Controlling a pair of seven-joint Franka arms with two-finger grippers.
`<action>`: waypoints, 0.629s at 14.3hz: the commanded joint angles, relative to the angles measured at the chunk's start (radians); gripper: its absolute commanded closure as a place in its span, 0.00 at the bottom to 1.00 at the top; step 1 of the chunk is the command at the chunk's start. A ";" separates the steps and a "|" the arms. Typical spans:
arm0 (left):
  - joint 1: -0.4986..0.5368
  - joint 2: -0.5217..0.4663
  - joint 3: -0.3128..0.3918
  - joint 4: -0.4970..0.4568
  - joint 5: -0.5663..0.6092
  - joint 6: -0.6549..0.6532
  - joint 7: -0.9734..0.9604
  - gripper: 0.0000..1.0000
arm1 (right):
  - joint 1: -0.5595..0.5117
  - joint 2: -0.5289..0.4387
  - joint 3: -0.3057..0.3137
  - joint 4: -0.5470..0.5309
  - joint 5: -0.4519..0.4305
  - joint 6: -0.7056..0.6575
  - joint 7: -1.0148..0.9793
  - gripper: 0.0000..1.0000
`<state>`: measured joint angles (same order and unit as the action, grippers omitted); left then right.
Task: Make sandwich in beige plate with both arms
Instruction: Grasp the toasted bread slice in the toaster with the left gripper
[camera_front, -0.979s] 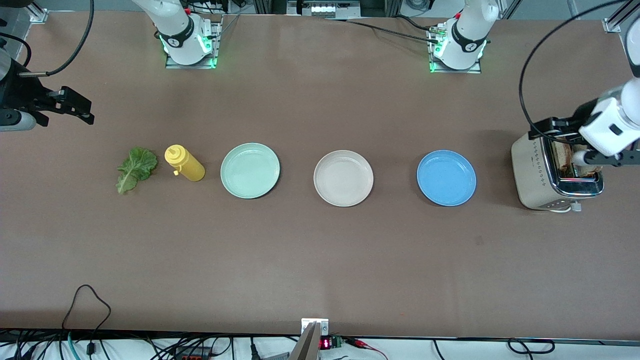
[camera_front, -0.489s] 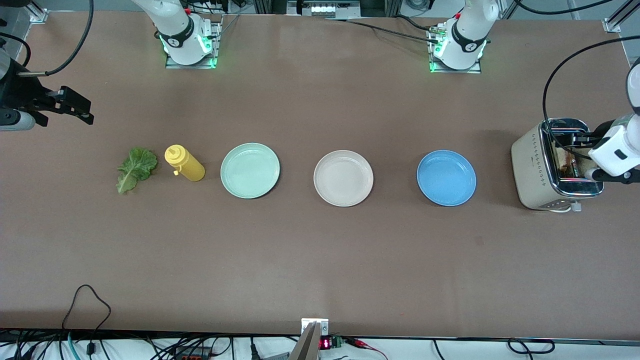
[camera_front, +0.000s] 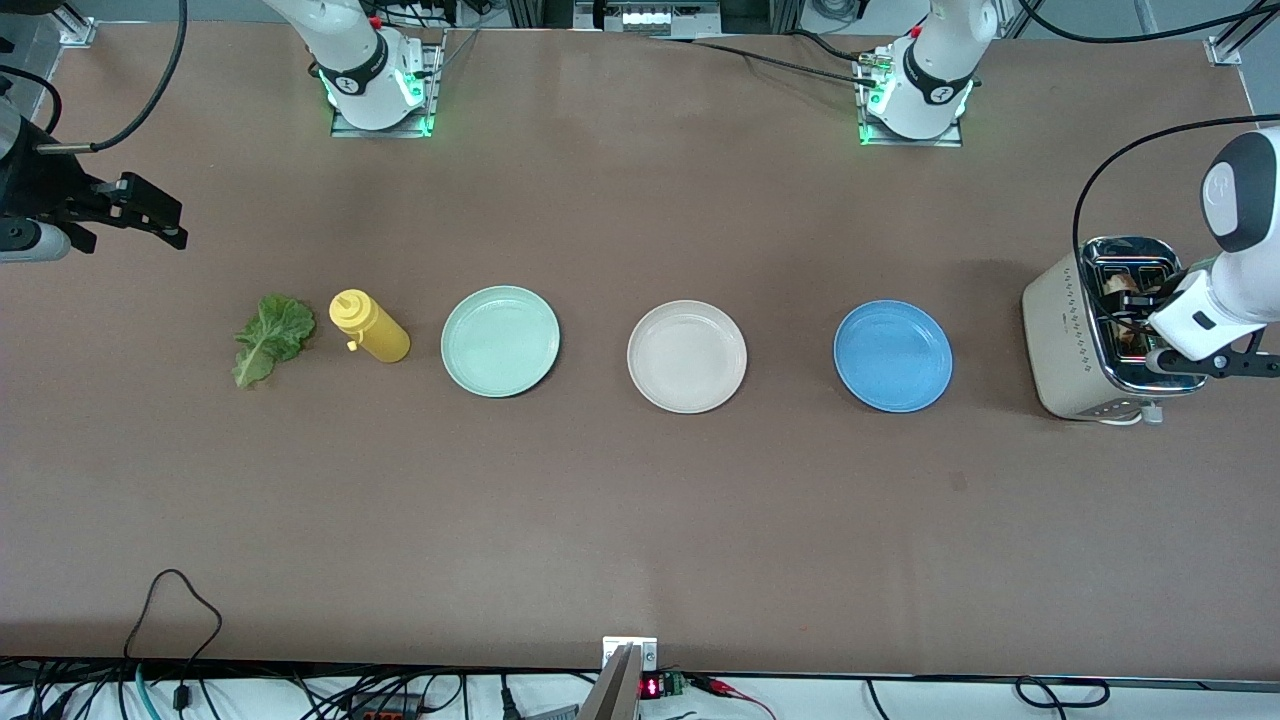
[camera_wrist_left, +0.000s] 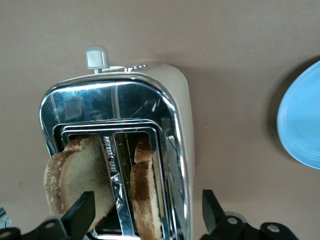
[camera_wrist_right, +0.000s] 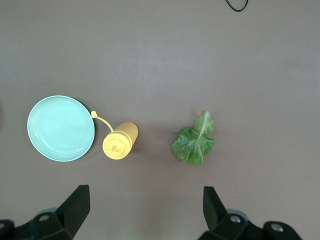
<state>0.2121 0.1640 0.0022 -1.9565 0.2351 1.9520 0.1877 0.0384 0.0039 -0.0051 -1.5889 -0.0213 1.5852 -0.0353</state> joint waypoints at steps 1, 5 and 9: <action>0.050 -0.075 -0.011 -0.129 0.021 0.089 0.038 0.22 | -0.008 0.005 0.002 0.020 0.004 -0.004 0.000 0.00; 0.052 -0.089 -0.016 -0.171 0.021 0.110 0.042 0.74 | -0.008 0.005 0.004 0.017 0.004 -0.004 0.000 0.00; 0.052 -0.099 -0.019 -0.160 0.021 0.090 0.047 0.98 | -0.009 0.005 0.002 0.017 0.006 -0.004 0.000 0.00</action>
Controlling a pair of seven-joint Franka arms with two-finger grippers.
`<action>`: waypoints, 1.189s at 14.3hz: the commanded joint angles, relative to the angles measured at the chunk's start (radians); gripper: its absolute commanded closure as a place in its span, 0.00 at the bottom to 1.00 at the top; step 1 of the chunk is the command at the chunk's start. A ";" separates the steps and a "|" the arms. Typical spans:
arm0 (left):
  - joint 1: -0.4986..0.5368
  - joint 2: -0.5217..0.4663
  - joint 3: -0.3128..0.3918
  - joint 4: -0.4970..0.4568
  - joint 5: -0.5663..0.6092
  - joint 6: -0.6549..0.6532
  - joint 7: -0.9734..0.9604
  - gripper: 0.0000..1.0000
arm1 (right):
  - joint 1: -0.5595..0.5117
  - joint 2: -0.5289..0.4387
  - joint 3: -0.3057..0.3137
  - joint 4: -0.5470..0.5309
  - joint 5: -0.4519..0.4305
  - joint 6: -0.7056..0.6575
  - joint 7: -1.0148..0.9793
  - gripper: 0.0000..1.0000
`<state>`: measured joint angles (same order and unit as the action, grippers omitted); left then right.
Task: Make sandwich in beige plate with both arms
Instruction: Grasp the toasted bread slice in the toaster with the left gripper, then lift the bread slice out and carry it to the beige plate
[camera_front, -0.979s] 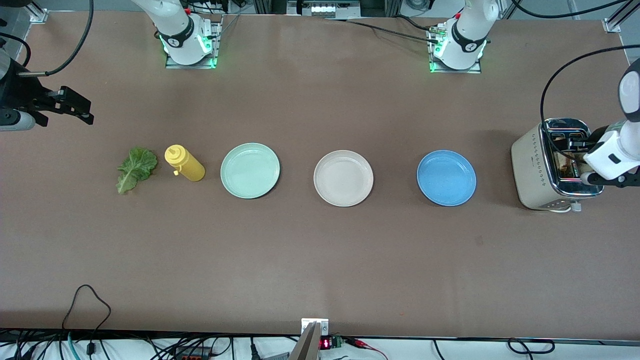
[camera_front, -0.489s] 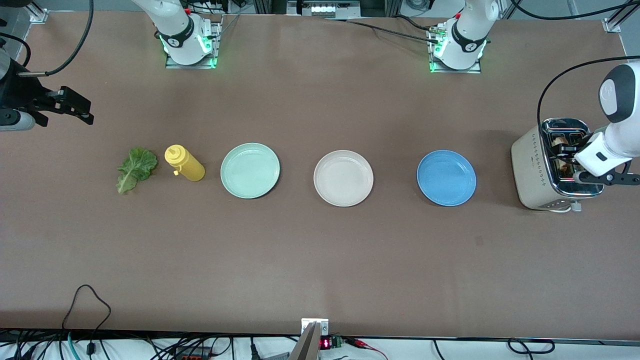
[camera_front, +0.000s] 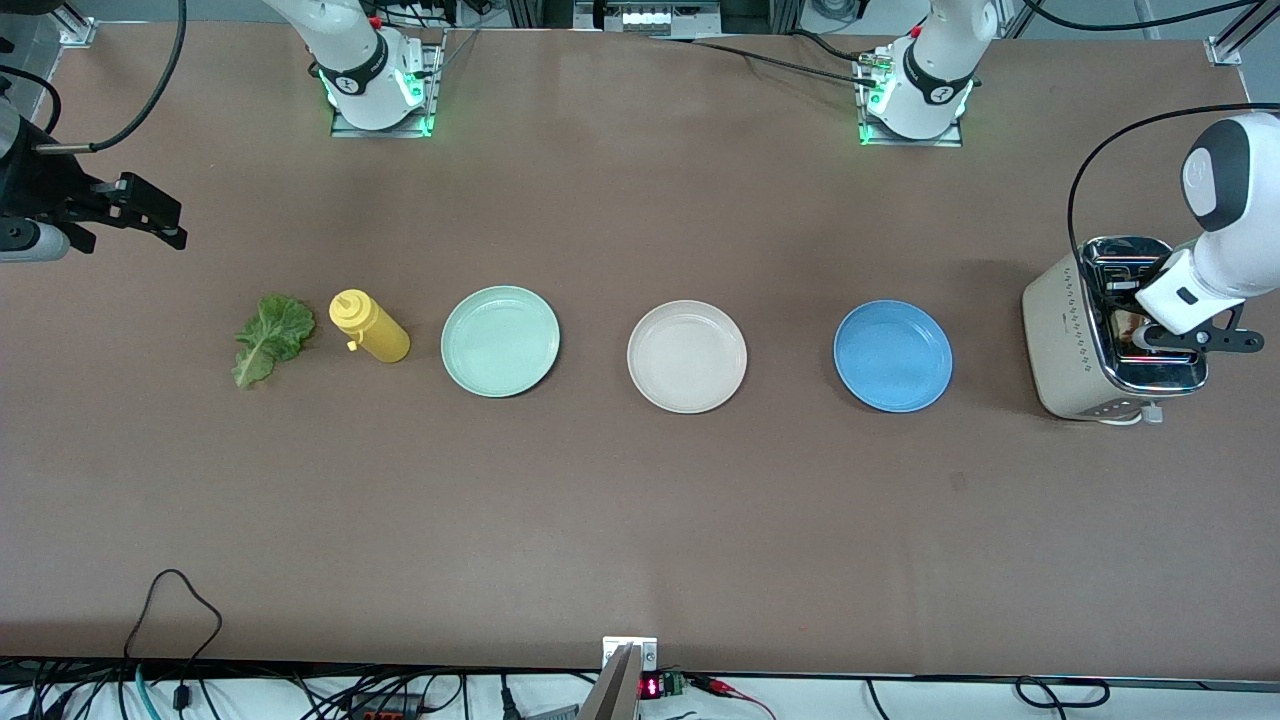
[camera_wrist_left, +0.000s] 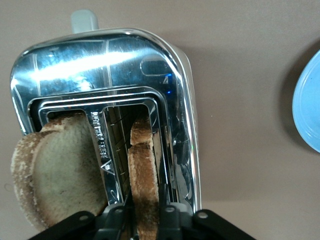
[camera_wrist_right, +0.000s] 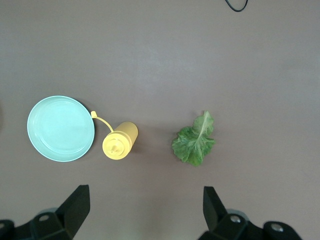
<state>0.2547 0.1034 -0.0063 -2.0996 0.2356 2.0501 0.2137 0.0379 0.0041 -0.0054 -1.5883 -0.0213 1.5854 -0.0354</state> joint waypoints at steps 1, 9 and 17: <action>0.008 -0.050 -0.012 -0.017 0.021 -0.008 0.029 0.99 | -0.009 0.005 0.002 0.016 0.006 -0.004 0.000 0.00; -0.021 -0.045 -0.128 0.252 0.001 -0.416 0.024 0.99 | -0.010 0.005 0.002 0.016 0.006 -0.004 0.002 0.00; -0.110 0.214 -0.268 0.465 -0.275 -0.528 -0.039 0.99 | -0.015 0.007 0.002 0.016 0.008 -0.004 0.002 0.00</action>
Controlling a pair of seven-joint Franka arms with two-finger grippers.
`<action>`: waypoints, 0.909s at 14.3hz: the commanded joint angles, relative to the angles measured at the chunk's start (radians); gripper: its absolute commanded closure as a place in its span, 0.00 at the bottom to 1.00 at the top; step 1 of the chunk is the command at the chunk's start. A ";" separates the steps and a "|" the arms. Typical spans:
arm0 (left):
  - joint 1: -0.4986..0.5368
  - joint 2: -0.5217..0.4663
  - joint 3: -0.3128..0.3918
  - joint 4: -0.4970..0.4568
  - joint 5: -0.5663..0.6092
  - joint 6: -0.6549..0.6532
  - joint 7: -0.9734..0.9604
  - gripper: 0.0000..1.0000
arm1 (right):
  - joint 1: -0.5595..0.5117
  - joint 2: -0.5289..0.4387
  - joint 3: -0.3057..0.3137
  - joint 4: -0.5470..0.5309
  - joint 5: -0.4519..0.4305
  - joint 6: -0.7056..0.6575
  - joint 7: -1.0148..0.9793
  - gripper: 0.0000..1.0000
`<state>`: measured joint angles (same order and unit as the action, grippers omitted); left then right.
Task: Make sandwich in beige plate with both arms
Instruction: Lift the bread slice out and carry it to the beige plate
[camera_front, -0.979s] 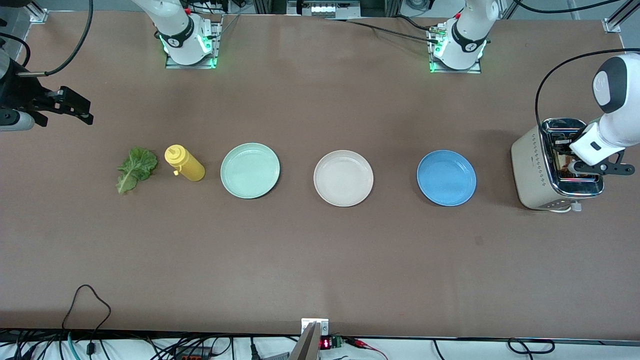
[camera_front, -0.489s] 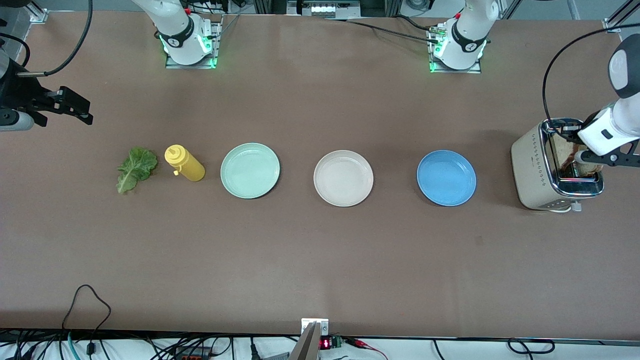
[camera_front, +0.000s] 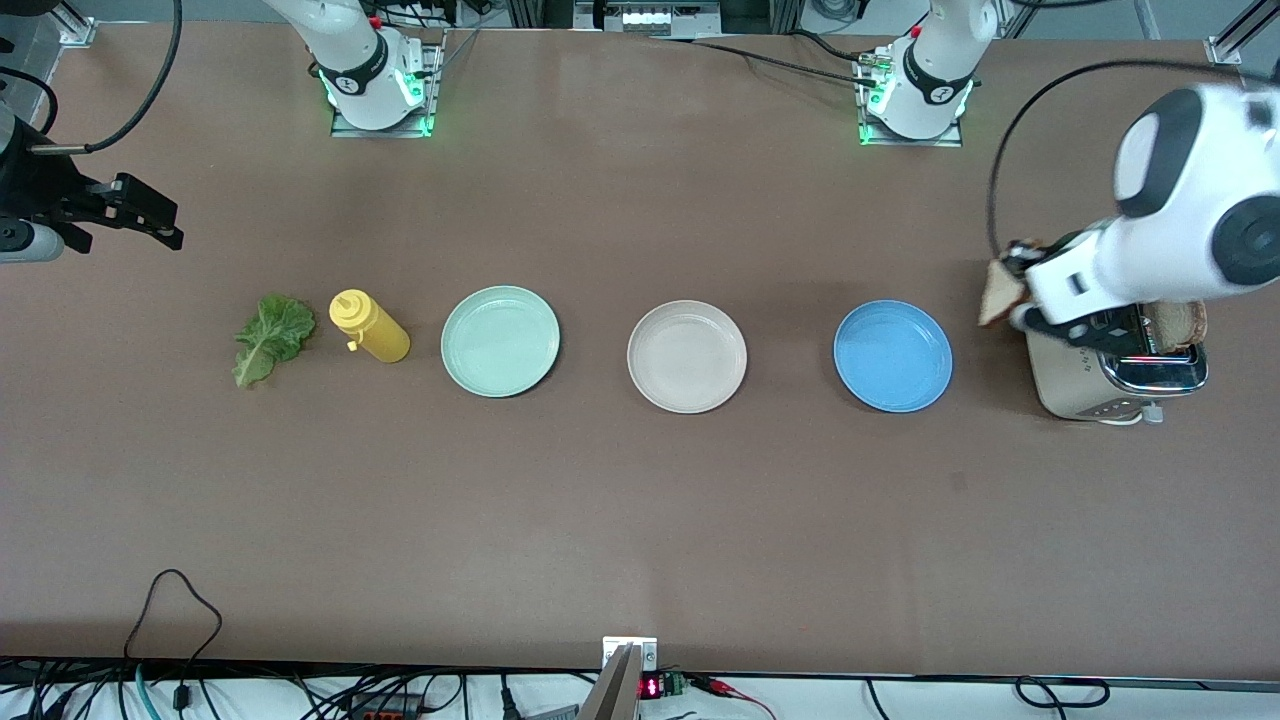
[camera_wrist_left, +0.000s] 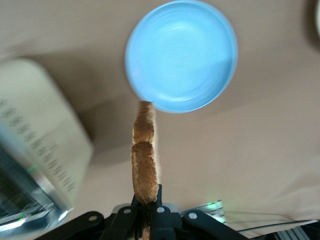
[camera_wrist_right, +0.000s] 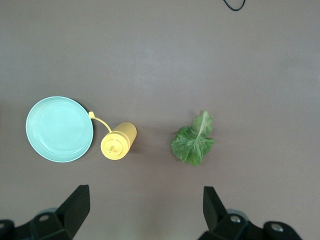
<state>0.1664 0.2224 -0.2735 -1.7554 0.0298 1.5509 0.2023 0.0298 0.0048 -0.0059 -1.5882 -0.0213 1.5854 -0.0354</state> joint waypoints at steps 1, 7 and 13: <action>-0.069 0.142 -0.001 0.161 -0.212 0.029 -0.082 0.99 | -0.007 0.006 0.003 0.016 0.008 -0.002 0.002 0.00; -0.207 0.254 -0.001 0.108 -0.675 0.395 -0.211 0.99 | -0.007 0.006 0.003 0.016 0.008 -0.004 0.002 0.00; -0.314 0.301 -0.007 -0.001 -0.866 0.590 -0.102 1.00 | -0.007 0.006 0.003 0.016 0.008 -0.004 0.002 0.00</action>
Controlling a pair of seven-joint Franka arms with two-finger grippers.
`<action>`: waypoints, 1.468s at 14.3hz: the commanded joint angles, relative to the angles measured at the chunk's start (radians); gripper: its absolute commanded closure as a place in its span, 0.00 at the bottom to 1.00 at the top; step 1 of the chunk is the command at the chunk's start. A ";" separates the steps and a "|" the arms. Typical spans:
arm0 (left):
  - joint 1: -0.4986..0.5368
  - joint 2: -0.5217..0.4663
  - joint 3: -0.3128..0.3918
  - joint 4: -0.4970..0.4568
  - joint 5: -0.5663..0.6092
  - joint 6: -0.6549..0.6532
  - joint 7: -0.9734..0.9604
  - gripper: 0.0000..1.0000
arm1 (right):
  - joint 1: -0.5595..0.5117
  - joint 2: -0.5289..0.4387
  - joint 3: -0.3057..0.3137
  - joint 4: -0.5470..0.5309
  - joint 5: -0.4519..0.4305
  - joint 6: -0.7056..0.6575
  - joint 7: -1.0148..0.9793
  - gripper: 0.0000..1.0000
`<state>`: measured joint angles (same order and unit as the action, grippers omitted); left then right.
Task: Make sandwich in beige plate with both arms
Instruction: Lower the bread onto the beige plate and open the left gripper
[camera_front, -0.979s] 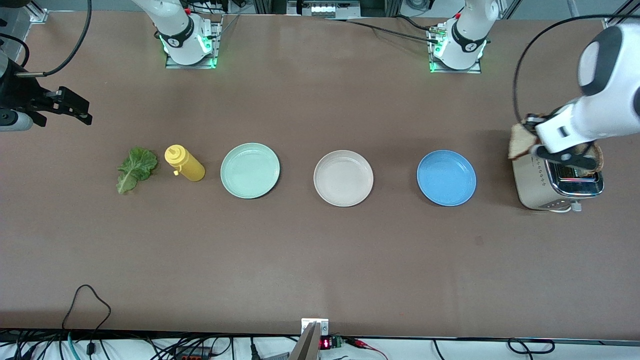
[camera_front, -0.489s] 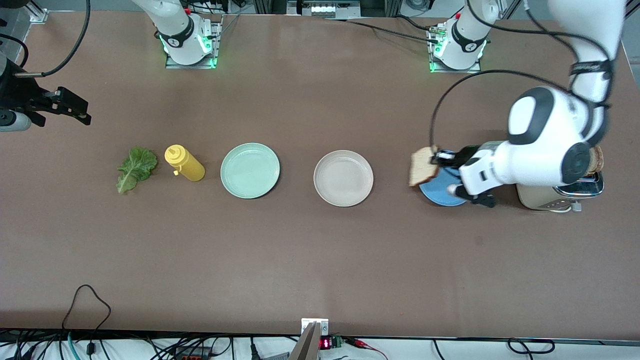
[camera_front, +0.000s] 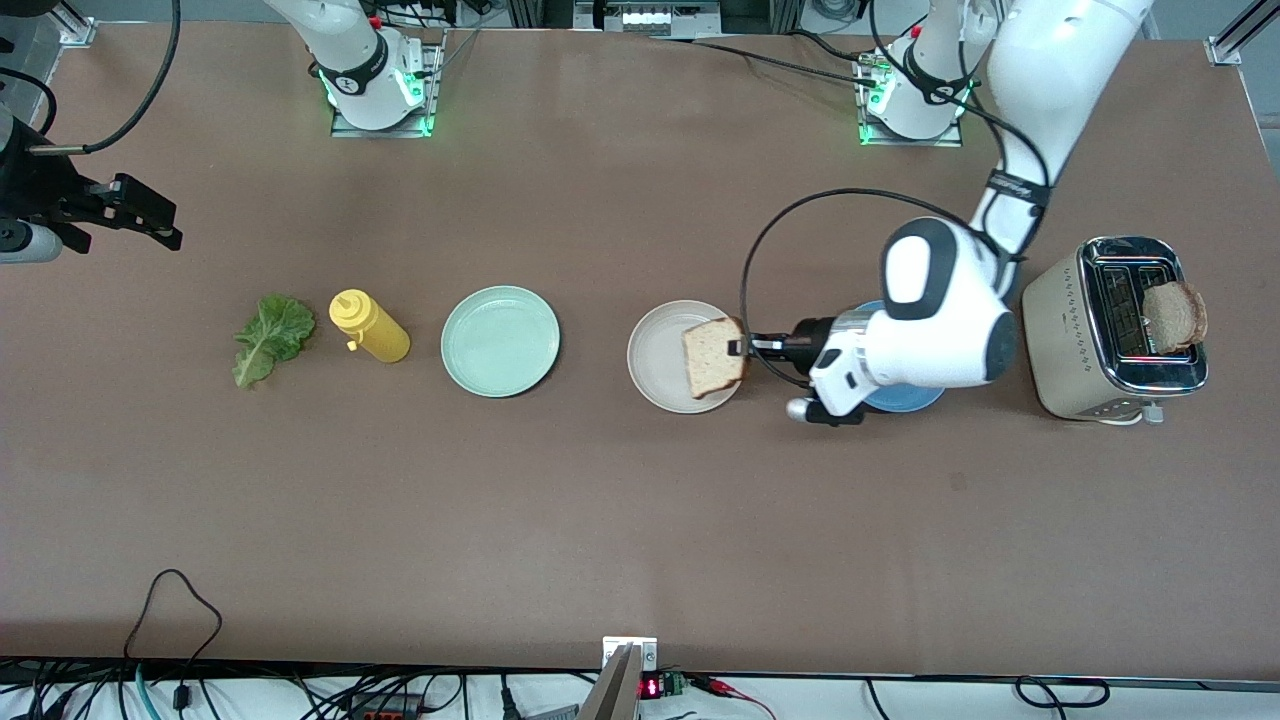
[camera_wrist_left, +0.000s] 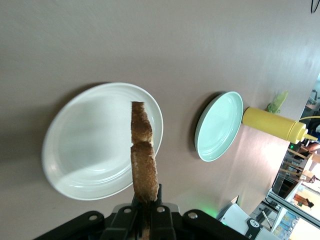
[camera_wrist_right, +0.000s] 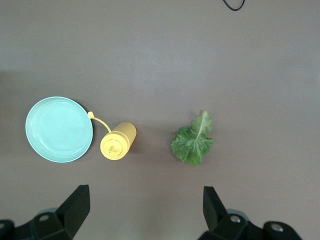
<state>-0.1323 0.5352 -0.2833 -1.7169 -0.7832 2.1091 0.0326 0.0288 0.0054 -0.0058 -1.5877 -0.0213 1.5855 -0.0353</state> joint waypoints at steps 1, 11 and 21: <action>-0.018 -0.012 0.003 -0.064 -0.083 0.048 0.117 1.00 | -0.006 0.005 0.003 0.015 0.008 -0.004 0.002 0.00; -0.027 0.086 -0.002 -0.181 -0.473 0.150 0.622 0.96 | 0.002 0.021 0.004 0.015 0.011 -0.019 -0.005 0.00; -0.009 -0.052 0.013 -0.228 -0.190 0.164 0.606 0.00 | -0.010 0.143 0.001 0.009 0.050 -0.069 -0.297 0.00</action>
<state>-0.1501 0.5587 -0.2713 -1.8963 -1.0510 2.2673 0.6354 0.0308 0.1185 0.0015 -1.5915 0.0114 1.5315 -0.2069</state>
